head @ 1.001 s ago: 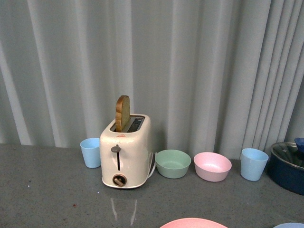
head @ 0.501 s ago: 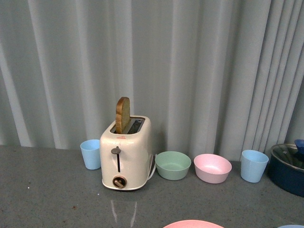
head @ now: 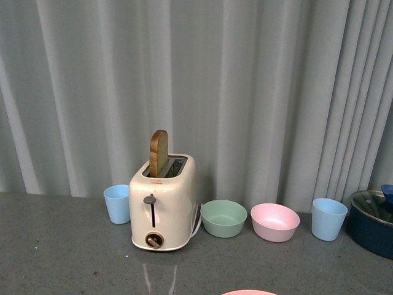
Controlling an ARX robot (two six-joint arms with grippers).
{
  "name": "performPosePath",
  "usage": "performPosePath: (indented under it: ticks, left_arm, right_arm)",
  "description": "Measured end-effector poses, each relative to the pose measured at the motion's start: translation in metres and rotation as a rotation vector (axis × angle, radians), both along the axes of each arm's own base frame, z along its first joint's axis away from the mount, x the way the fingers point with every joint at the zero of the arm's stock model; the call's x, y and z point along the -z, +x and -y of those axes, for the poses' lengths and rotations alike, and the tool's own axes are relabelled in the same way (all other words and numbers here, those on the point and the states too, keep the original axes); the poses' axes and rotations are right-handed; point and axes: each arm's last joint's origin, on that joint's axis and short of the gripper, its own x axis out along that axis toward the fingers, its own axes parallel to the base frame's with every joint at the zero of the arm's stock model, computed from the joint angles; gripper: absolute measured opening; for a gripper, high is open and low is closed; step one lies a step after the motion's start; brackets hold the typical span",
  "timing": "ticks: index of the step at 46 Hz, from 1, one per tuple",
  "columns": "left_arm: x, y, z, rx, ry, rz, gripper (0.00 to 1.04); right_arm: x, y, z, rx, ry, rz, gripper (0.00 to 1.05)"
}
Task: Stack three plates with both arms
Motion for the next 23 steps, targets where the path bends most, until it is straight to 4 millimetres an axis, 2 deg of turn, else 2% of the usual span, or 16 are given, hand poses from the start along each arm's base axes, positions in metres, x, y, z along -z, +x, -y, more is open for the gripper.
performPosePath:
  ticks: [23]
  left_arm:
    - [0.003, -0.014, 0.0, 0.0, 0.0, -0.021, 0.04]
  right_arm:
    - [0.0, 0.0, 0.0, 0.0, 0.0, 0.0, 0.97]
